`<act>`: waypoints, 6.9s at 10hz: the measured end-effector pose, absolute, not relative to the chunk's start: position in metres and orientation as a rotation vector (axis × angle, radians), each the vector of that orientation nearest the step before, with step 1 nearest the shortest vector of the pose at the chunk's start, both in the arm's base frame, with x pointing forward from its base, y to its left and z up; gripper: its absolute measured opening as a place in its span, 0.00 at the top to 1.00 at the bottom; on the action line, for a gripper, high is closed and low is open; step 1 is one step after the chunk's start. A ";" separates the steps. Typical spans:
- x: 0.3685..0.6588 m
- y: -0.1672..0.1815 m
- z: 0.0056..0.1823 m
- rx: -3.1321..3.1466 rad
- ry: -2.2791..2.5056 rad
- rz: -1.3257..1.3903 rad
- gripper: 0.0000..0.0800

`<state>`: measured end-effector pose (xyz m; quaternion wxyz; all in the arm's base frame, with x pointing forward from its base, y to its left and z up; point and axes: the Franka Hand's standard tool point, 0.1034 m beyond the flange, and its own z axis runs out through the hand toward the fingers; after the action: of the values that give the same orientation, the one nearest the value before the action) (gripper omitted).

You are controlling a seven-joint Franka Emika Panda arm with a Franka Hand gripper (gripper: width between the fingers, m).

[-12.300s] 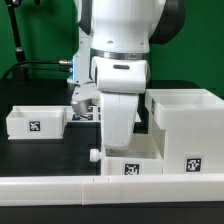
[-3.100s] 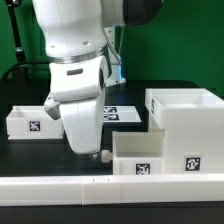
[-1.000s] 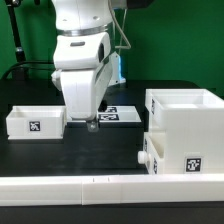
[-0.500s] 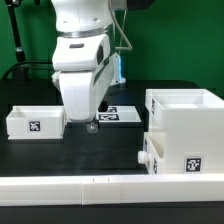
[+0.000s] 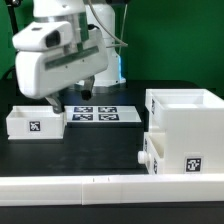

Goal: Assemble drawer

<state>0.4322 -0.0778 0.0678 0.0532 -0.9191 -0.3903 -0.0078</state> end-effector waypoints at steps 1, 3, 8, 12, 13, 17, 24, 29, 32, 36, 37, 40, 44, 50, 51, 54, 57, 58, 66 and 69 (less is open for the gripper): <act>0.429 -0.083 0.072 -2.866 -1.059 -0.050 0.19; 0.428 -0.081 0.070 -2.908 -0.920 -0.036 0.19; 0.418 -0.084 0.056 -3.073 -0.230 -0.047 0.19; 0.380 -0.085 0.021 -3.097 -0.243 -0.020 0.19; 0.376 -0.088 0.016 -3.107 -0.241 -0.041 0.19; 0.372 -0.091 0.005 -3.125 -0.248 -0.090 0.19; 0.379 -0.094 0.004 -3.146 -0.225 -0.159 0.69; 0.380 -0.092 0.004 -3.144 -0.234 -0.159 0.95; 0.380 -0.092 0.004 -3.144 -0.234 -0.159 0.95; 0.390 -0.063 0.025 -3.099 -0.388 -0.084 0.95; 0.398 -0.052 0.037 -3.068 -0.502 -0.043 0.95; 0.405 -0.052 0.040 -3.046 -0.597 -0.035 0.95; 0.421 -0.056 0.046 -2.839 -1.301 -0.043 0.95; 0.450 -0.059 0.052 -2.401 -2.053 -0.032 0.95; 0.451 -0.060 0.051 -2.348 -2.113 -0.023 0.95; 0.479 -0.058 0.058 -2.271 -2.180 0.001 0.95; 0.512 -0.051 0.066 -2.303 -2.130 0.015 0.95; 0.518 -0.048 0.068 -2.323 -2.109 0.015 0.95; 0.530 -0.023 0.062 -2.287 -2.095 0.031 0.95; 0.534 -0.019 0.060 -2.303 -2.107 -0.015 0.95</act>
Offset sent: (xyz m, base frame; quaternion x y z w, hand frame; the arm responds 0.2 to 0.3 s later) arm 0.0000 0.0000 0.0000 0.0000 0.0000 0.1938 0.9810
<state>0.5341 -0.0195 0.0599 0.0101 -0.7376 -0.6751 -0.0048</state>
